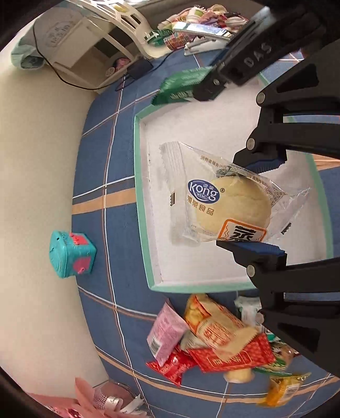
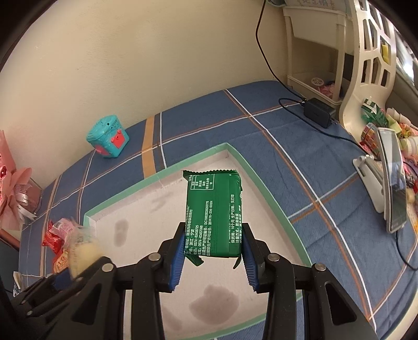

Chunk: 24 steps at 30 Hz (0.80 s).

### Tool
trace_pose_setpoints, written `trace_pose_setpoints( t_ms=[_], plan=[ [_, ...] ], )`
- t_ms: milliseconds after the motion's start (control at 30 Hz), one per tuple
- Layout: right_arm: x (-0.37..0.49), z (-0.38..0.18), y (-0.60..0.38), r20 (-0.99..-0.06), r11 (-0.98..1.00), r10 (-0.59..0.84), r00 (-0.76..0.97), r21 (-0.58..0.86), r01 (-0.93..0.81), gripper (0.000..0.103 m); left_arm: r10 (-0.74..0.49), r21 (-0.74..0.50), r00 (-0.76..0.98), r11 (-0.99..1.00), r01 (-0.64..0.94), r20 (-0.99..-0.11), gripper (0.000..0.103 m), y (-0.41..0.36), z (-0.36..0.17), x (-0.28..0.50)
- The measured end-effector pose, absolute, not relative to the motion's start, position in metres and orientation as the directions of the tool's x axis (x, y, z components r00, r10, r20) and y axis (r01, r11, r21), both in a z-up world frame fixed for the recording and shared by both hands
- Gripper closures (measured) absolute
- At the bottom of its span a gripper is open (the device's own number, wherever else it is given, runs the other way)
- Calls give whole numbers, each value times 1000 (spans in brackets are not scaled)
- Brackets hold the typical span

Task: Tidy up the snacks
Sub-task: 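Carry both packs over the tray and open both grippers to drop them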

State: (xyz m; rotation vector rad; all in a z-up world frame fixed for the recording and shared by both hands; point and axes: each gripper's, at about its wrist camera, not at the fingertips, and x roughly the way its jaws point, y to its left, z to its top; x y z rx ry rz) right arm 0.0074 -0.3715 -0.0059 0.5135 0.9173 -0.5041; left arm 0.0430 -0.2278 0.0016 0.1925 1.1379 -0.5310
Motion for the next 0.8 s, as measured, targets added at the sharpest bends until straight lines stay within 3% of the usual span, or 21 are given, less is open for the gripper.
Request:
trace_pose_setpoints(
  t_ms=[533,600,667,800],
  plan=[
    [28,-26,-386,-839,815,-208,503,136,563,61,-241,-63,327,879,472,-914,56,-258,-30,72],
    [28,-29,-388,-848,808,-208,487,132,575,61,-240,-65,321,879,472,-916,48,-258,-32,72],
    [27,-33,-391,-858,798,-195,475,143,585,61,-241,-66,325,881,469,-915,33,-257,-33,70],
    [23,-33,-396,-866,788,-184,464,152,596,61,-248,-73,327,882,465,-912,32,-254,-28,69]
  ],
)
